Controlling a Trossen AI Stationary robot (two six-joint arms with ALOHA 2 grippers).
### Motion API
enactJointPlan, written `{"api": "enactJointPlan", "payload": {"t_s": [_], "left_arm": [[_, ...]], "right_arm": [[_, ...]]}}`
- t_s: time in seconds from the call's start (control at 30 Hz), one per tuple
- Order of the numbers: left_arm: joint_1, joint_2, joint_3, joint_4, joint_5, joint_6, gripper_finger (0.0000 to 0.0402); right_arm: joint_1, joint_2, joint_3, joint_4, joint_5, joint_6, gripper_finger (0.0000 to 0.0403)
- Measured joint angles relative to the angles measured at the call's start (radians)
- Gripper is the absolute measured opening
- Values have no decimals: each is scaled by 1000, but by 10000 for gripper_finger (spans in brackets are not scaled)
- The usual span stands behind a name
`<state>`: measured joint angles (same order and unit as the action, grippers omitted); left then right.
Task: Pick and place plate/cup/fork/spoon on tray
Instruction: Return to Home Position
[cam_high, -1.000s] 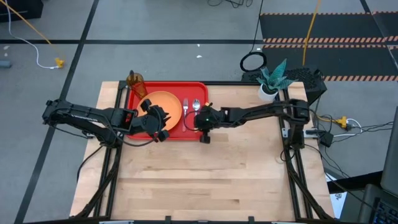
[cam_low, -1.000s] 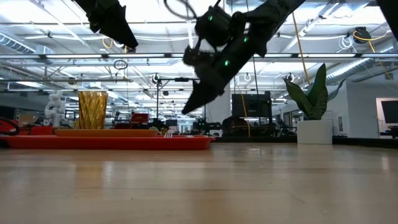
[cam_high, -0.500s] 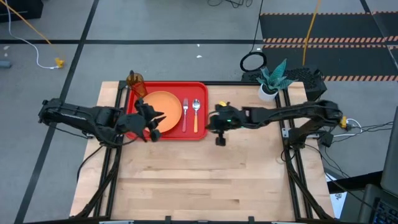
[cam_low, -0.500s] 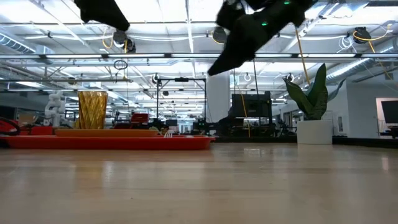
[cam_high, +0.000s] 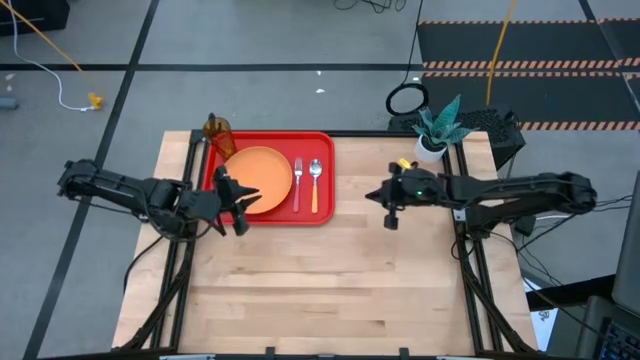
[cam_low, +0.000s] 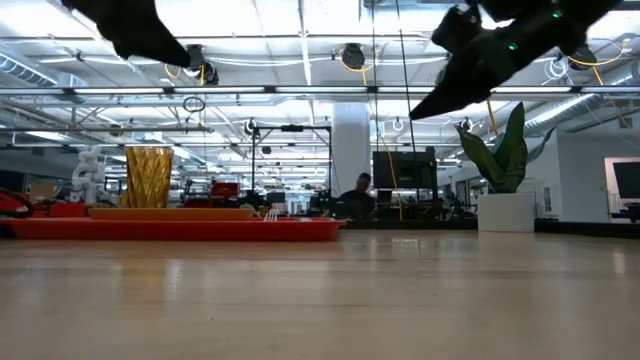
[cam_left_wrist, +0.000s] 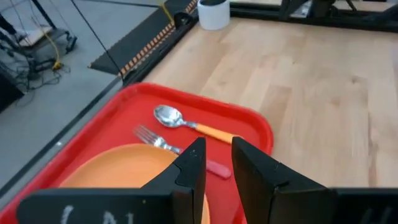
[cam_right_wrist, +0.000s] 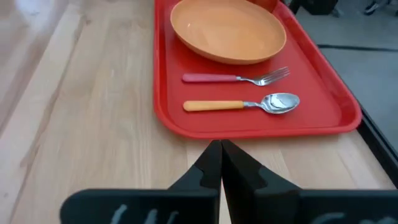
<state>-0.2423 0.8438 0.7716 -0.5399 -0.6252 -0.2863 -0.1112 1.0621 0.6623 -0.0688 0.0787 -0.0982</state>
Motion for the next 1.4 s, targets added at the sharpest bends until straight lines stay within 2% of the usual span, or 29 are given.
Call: {"api": "enactJointPlan", "payload": {"t_s": [0.13, 0.3, 0.6, 0.7, 0.8, 0.87, 1.2, 1.4], "left_arm": [[-1, -49, -84, 88, 57, 15, 81], [-1, -102, -177, 234, 129, 114, 81], [1, -154, -294, 384, 155, 184, 80], [1, -170, -323, 393, 153, 180, 62], [1, -177, -353, 457, 149, 194, 26], [1, -179, -365, 489, 149, 207, 8], [1, -179, -370, 512, 150, 205, 7], [1, -179, -370, 516, 151, 208, 3]], "right_arm": [[0, -83, -94, 65, -1, -6, 0], [0, -169, -211, 135, -2, -19, 0], [0, -317, -361, 172, -4, -18, 0], [1, -364, -401, 187, -4, -16, 0], [1, -405, -449, 228, -4, -10, 0], [1, -429, -481, 262, -4, 1, 0], [2, -533, -562, 279, -31, 20, 0], [2, -639, -617, 296, -30, 18, 0]]}}
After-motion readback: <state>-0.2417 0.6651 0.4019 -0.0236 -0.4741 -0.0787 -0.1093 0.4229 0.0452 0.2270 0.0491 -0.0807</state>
